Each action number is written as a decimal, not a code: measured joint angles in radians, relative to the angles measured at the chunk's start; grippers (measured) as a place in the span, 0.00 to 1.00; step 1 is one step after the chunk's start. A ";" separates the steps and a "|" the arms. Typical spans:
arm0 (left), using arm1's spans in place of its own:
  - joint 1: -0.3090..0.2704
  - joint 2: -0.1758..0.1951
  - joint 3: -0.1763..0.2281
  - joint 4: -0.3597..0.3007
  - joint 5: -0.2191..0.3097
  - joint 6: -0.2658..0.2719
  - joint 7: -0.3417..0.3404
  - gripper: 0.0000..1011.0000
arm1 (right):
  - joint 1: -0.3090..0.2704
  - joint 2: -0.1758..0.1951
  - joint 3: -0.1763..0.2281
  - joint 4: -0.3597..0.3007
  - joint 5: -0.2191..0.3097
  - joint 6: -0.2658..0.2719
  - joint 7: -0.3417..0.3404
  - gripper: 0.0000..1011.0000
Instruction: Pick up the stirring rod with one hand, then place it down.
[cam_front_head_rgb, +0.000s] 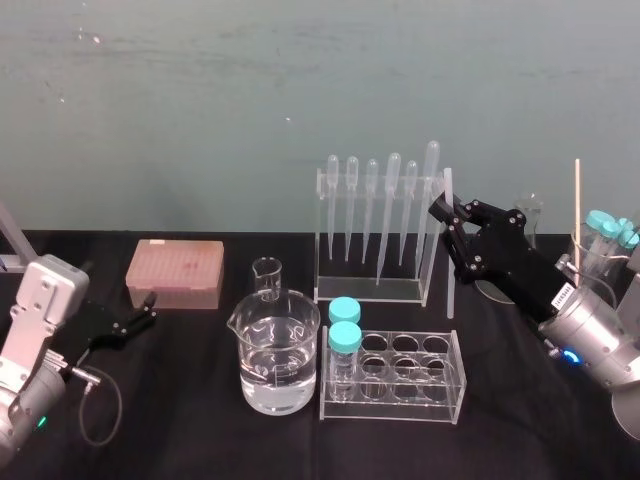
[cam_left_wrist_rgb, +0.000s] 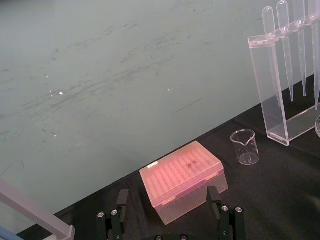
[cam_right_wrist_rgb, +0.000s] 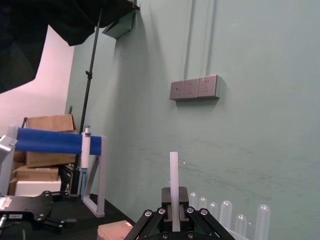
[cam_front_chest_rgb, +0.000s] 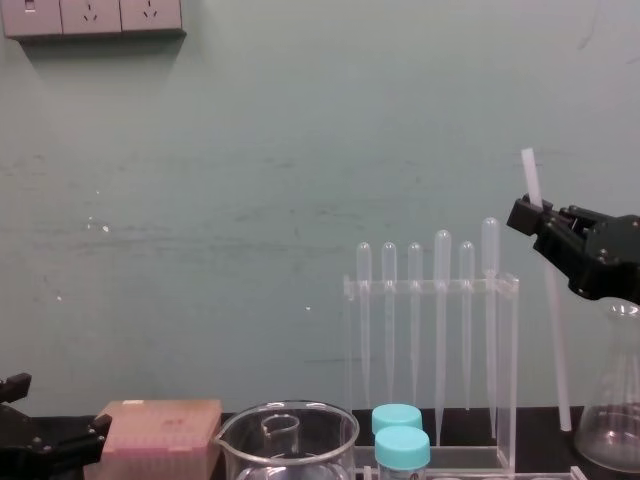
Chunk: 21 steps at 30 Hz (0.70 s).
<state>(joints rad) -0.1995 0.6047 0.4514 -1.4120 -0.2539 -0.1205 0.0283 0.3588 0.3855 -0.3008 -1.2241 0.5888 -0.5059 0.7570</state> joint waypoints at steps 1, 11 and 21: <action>0.000 0.000 0.000 0.000 0.000 0.000 0.000 0.99 | -0.003 0.001 0.002 -0.005 0.002 0.005 0.002 0.07; 0.000 0.000 0.000 0.000 0.000 0.000 0.000 0.99 | -0.051 0.033 0.016 -0.083 0.014 0.077 0.001 0.07; 0.000 0.000 0.000 0.000 0.000 0.000 0.000 0.99 | -0.071 0.053 -0.006 -0.109 0.020 0.116 0.018 0.07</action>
<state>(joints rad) -0.1995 0.6047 0.4514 -1.4120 -0.2539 -0.1205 0.0283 0.2879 0.4390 -0.3064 -1.3329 0.6084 -0.3895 0.7750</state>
